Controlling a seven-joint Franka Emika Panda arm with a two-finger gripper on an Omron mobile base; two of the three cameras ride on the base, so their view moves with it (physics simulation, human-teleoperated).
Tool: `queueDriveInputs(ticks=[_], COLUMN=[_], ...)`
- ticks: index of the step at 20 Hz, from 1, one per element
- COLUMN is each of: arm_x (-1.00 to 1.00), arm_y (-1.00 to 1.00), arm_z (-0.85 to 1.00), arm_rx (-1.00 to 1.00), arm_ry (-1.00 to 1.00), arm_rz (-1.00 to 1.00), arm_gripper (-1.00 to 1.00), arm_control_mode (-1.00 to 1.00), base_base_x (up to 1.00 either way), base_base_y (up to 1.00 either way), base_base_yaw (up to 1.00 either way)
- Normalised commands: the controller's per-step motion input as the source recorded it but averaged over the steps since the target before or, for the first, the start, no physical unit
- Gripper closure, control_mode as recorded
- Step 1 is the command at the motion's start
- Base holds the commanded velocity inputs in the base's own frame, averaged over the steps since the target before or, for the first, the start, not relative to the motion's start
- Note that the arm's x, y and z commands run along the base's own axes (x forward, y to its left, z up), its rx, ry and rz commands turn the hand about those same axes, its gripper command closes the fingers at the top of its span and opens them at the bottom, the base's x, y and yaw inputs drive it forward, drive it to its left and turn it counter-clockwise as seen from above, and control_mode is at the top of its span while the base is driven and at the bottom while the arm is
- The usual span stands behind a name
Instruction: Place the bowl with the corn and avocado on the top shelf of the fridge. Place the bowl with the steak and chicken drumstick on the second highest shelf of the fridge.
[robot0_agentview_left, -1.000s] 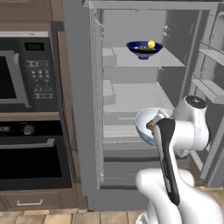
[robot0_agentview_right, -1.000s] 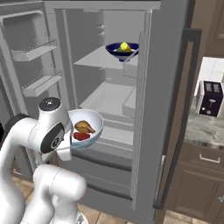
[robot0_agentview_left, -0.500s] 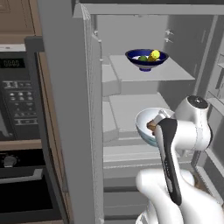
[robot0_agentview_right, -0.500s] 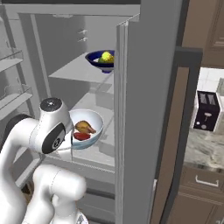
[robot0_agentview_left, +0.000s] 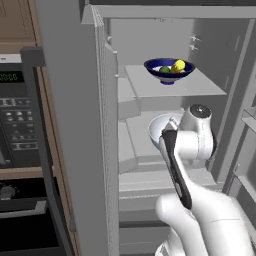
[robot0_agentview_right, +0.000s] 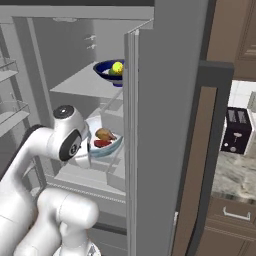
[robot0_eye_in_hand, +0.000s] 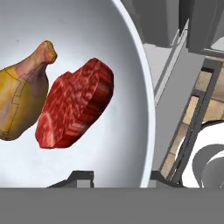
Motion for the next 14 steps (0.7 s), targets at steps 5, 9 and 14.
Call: queueDriveInputs(ticks=[5, 9, 14], arm_x=[1.00, 0.72, 0.60], arm_y=[0.00, 0.00, -0.04], arm_z=[-0.11, -0.49, -0.49], arm_rx=[-0.02, -0.01, -0.01], arm_ry=[0.01, 0.03, 0.01], arm_rz=[-0.01, 0.00, 0.00], arm_gripper=[1.00, 1.00, 1.00], arm_control_mode=[-1.00, -1.00, -1.00], base_base_x=[0.00, 0.00, 0.00], base_base_y=[0.00, 0.00, 0.00], base_base_yaw=[0.00, 0.00, 0.00])
